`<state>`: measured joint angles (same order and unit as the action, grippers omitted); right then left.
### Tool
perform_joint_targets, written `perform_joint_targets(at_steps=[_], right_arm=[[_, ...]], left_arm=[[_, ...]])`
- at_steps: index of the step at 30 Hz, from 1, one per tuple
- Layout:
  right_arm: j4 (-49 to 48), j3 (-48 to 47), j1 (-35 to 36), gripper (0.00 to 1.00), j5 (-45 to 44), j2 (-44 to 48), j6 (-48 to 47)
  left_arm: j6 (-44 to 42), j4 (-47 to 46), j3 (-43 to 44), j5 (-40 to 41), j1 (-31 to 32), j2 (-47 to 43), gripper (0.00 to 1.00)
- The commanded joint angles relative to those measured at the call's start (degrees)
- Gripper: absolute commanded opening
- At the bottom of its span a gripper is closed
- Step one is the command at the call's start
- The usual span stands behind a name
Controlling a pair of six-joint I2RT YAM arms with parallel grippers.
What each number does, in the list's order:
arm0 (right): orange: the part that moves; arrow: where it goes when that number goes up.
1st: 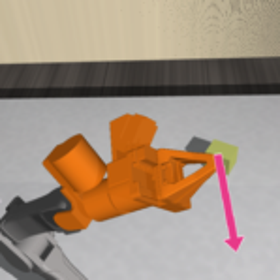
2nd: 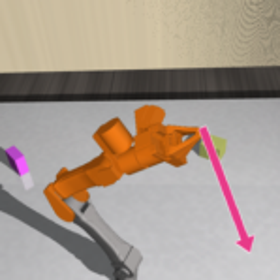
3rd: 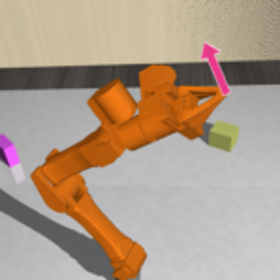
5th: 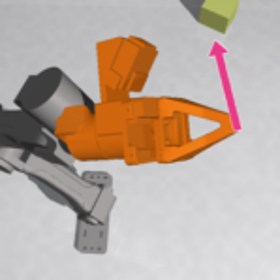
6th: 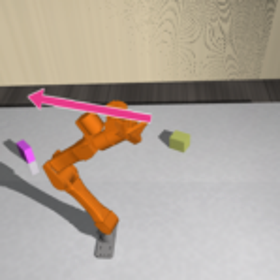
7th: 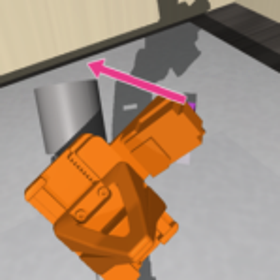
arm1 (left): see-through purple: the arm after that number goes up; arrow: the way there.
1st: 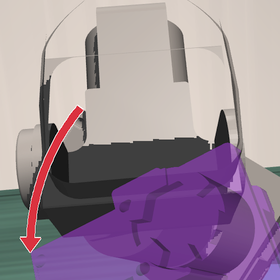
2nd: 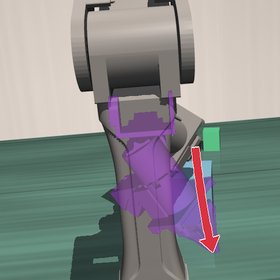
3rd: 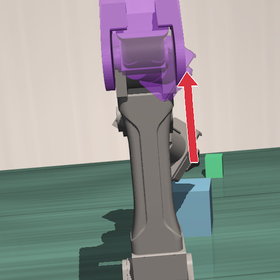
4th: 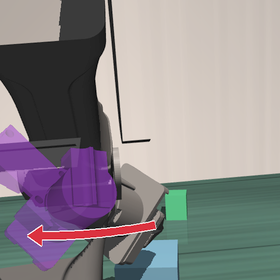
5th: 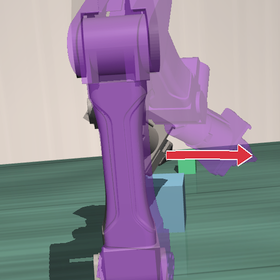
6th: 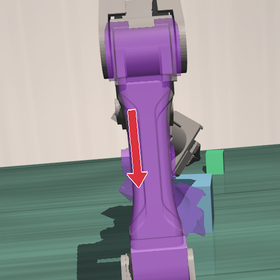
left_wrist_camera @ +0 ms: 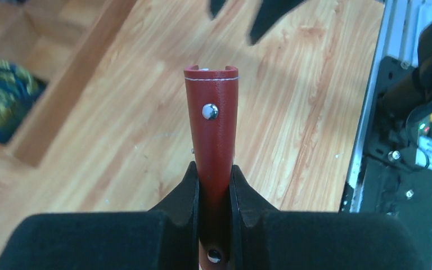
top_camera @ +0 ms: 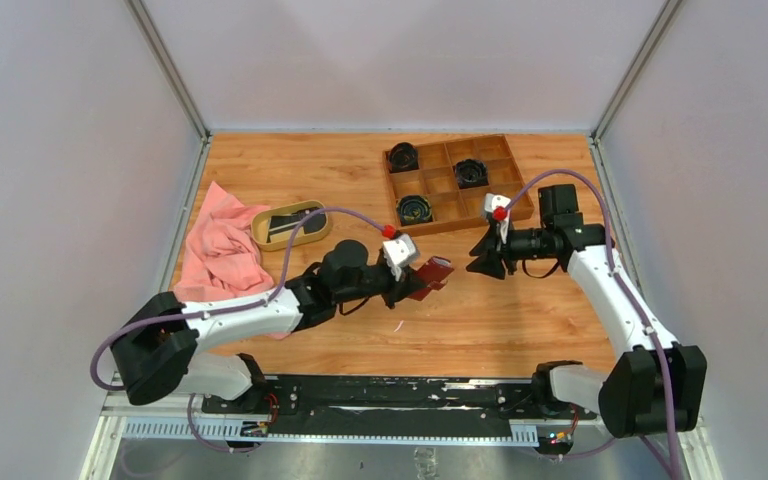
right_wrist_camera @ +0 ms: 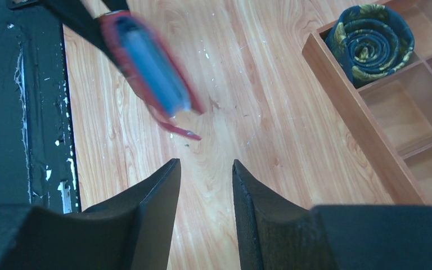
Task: Put the credit cards into the card holder
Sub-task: Close the card holder at the center of the board.
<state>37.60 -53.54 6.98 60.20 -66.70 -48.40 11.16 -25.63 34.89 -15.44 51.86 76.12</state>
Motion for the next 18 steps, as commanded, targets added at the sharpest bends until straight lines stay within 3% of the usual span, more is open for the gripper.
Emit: perform_joint_targets(at_steps=[1,9,14,18], right_arm=[[1.62,-1.04,-2.32,0.43,2.07,-1.44,1.87],[-0.43,-1.42,-6.05,0.42,0.62,-2.85,7.15],[-1.37,-0.78,-6.54,0.42,-0.42,-3.43,7.44],[-1.76,-0.54,-6.49,0.42,-0.57,-3.47,7.66]], left_arm=[[-30.77,12.44,3.62,7.74,6.8,-2.68,0.0],[-57.21,12.31,4.85,27.4,15.58,3.25,0.0],[-67.24,1.89,3.92,39.55,20.94,12.24,0.0],[-70.01,-3.17,4.58,45.24,22.65,19.53,0.0]])
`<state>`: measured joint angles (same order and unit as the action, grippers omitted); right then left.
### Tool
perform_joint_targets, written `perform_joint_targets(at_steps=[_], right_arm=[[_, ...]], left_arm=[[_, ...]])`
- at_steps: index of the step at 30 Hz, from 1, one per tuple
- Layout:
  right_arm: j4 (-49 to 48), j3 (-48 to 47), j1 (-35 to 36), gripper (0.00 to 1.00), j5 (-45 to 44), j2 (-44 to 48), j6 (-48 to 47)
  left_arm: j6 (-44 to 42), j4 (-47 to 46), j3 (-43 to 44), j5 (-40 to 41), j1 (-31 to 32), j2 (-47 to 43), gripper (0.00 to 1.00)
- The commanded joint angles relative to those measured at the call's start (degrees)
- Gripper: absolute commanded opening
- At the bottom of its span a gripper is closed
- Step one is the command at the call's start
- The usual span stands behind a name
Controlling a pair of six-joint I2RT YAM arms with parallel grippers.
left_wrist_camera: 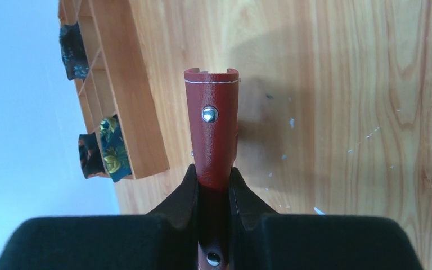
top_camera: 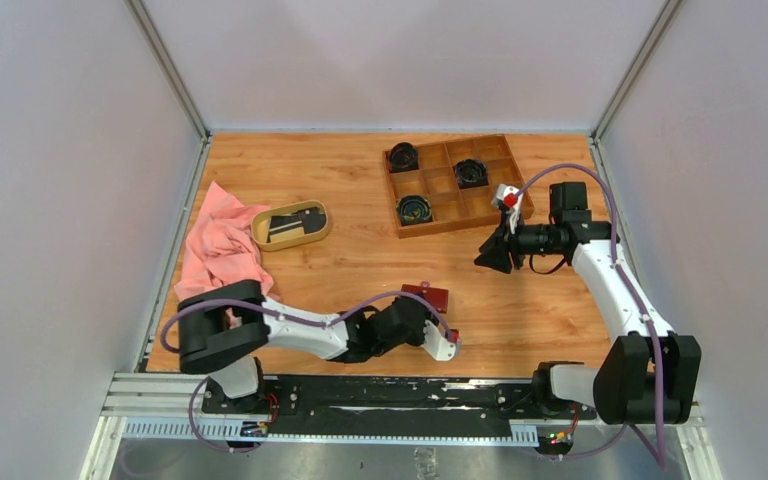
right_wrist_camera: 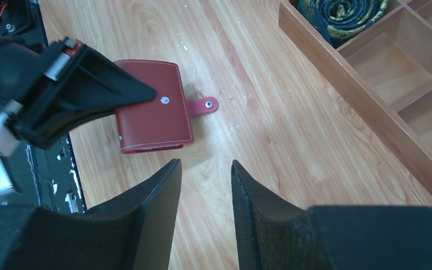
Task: Put the credit cards into the card holder
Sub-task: Close the card holder at the center of the board.
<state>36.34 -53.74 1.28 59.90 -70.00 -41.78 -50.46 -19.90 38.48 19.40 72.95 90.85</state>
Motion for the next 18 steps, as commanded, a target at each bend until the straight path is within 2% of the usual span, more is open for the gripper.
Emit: perform_joint_targets(at_steps=[1,13,16,18], right_arm=[[-0.59,-0.13,-0.88,0.42,-0.23,-0.15,1.12],[-0.85,0.17,-0.8,0.41,-0.22,-2.02,1.45],[-0.83,0.23,-0.84,0.41,-0.17,-2.4,1.66],[-0.83,0.3,-0.84,0.42,-0.15,-2.64,1.65]], left_arm=[[-8.73,-10.18,0.67,11.19,2.03,5.71,0.0],[-8.34,-28.21,-7.3,23.85,10.49,18.58,0.0],[-6.89,-29.56,-7.94,25.2,11.98,20.51,0.0],[-5.55,-29.51,-8.15,25.5,12.44,20.93,0.11]])
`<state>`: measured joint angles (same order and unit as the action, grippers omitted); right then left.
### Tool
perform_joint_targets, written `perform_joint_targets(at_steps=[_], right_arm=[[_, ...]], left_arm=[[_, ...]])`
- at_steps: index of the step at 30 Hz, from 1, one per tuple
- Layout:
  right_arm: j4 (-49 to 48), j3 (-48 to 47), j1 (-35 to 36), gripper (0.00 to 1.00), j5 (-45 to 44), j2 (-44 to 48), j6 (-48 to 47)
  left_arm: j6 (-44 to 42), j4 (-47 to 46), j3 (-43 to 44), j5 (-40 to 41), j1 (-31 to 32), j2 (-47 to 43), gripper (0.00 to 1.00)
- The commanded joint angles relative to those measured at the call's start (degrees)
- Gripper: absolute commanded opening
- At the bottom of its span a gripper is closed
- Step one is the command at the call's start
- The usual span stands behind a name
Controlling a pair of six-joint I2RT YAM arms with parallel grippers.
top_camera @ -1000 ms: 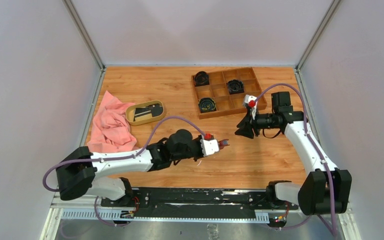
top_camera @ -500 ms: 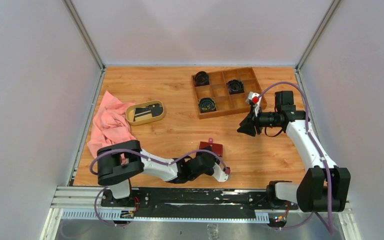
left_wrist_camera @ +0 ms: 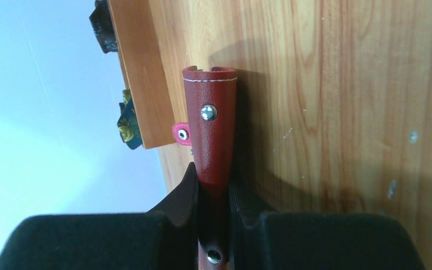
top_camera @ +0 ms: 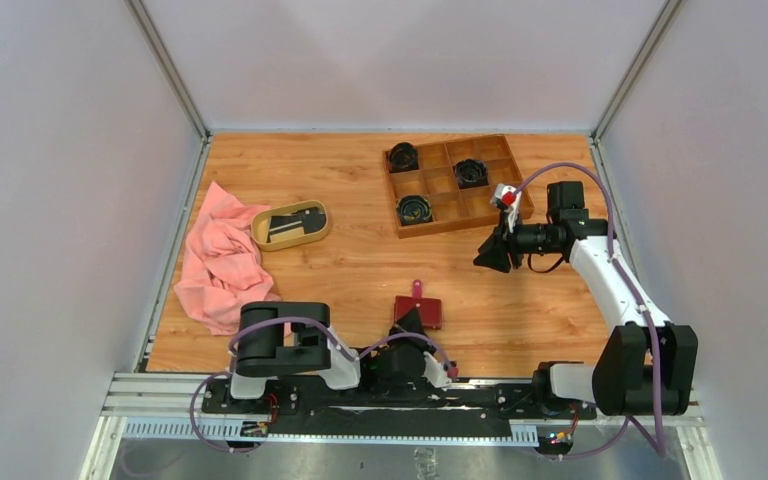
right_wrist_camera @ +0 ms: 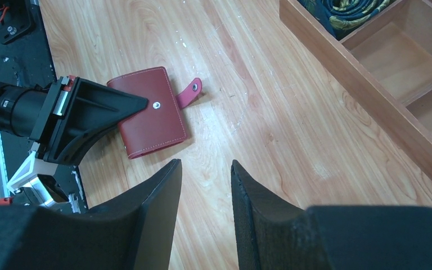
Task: Put the credit cards into the card holder
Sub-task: Close the card holder at the center of the board.
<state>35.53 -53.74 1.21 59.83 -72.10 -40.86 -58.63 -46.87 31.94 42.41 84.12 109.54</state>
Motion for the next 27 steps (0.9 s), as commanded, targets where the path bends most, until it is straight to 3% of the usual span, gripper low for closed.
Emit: perform_joint_targets(at_steps=[1,3,7,11,17,27], right_arm=[[-0.02,0.3,-0.72,0.42,-0.03,-0.61,0.78],[-0.03,0.37,-0.77,0.42,-0.06,-0.75,0.78],[-0.09,0.61,-0.77,0.43,-0.44,-0.96,0.47],[-0.28,0.82,-0.68,0.44,-0.84,-0.76,-0.36],[-0.75,1.06,0.46,0.46,-1.5,-0.05,-2.18],[-1.94,-0.53,3.79,0.48,-5.57,3.46,-6.74]], left_arm=[[3.39,-2.52,-1.87,2.43,1.38,2.15,0.14],[5.06,-2.52,-2.4,2.01,1.57,1.53,0.25],[9.39,-2.29,-4.03,0.63,1.73,-1.19,0.68],[13.91,-1.91,-5.26,0.8,1.86,-4.99,0.88],[26.98,10.97,-2.96,-2.13,2.02,-14.36,0.93],[43.99,26.68,-4.21,-18.01,1.99,-32.86,0.95]])
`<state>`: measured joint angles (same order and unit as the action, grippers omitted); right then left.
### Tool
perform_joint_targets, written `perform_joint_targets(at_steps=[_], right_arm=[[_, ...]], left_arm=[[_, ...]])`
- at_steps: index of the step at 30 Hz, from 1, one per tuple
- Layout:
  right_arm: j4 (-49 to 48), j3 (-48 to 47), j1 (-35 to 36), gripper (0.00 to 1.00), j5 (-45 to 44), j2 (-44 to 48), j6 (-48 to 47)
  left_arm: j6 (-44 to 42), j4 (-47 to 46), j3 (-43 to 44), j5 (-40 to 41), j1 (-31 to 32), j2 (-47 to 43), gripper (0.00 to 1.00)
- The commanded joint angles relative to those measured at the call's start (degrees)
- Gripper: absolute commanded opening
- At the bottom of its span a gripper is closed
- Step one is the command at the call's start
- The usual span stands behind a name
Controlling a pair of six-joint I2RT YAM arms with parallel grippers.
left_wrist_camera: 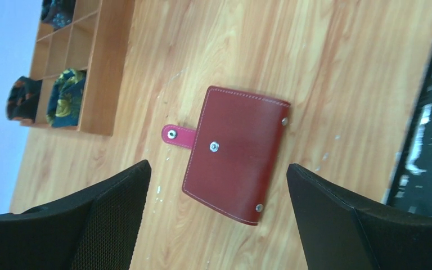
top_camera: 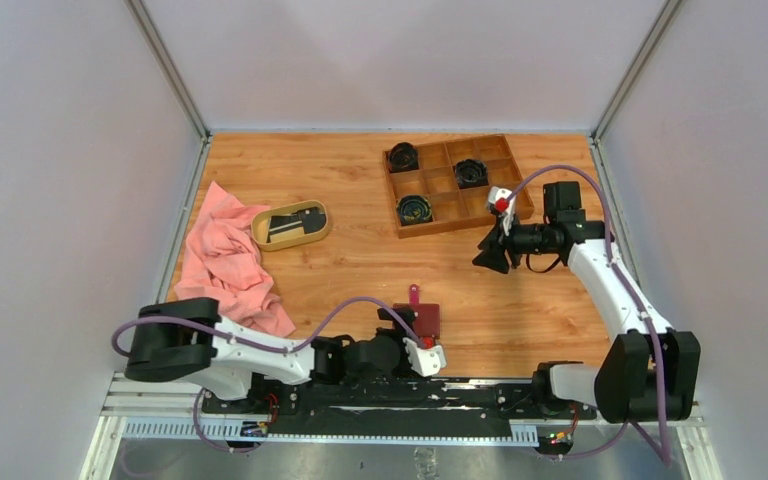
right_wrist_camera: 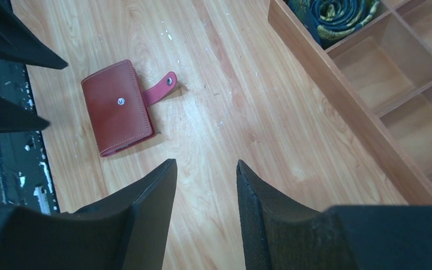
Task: Put the credit cards into the card holder
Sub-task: Close the card holder at the center of the board.
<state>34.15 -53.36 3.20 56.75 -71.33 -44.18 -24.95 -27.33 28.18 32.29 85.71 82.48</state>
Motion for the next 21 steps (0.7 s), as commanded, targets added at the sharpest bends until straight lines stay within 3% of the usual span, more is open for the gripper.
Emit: perform_joint_targets(at_steps=[1,3,6,8,10,12,17,21], right_arm=[[-0.77,-1.19,2.11,0.48,-2.85,3.24,-4.12],[-1.0,-1.96,2.69,0.51,-2.71,4.4,-5.14],[-0.93,-3.31,2.78,0.84,2.15,4.65,-2.88],[1.25,-4.64,2.82,0.95,8.51,1.81,-0.96],[6.75,-6.57,4.16,0.95,13.18,-3.09,-4.09],[11.23,-7.48,7.69,0.93,10.14,-6.19,-9.55],[6.81,-2.98,14.42,0.91,6.14,-7.11,-8.7],[2.95,-1.32,16.59,0.71,5.09,-10.21,-2.28]], left_arm=[[11.69,8.08,-0.56,-9.05,0.34,-8.05,0.95],[14.43,9.23,-0.98,-11.4,-0.34,-11.32,0.95],[20.59,10.3,-1.91,-19.0,-5.7,-16.65,0.94],[25.05,10.2,-2.94,-26.46,-11.3,-19.91,0.94],[28.66,10.17,-3.39,-32.09,-16.9,-22.25,0.93],[31.43,10.19,-2.96,-37.2,-22.25,-22.93,0.93],[37.93,10.11,1.08,-49.65,-35.26,-16.44,0.91],[39.81,10.11,5.75,-55.1,-40.77,-7.38,0.93]])
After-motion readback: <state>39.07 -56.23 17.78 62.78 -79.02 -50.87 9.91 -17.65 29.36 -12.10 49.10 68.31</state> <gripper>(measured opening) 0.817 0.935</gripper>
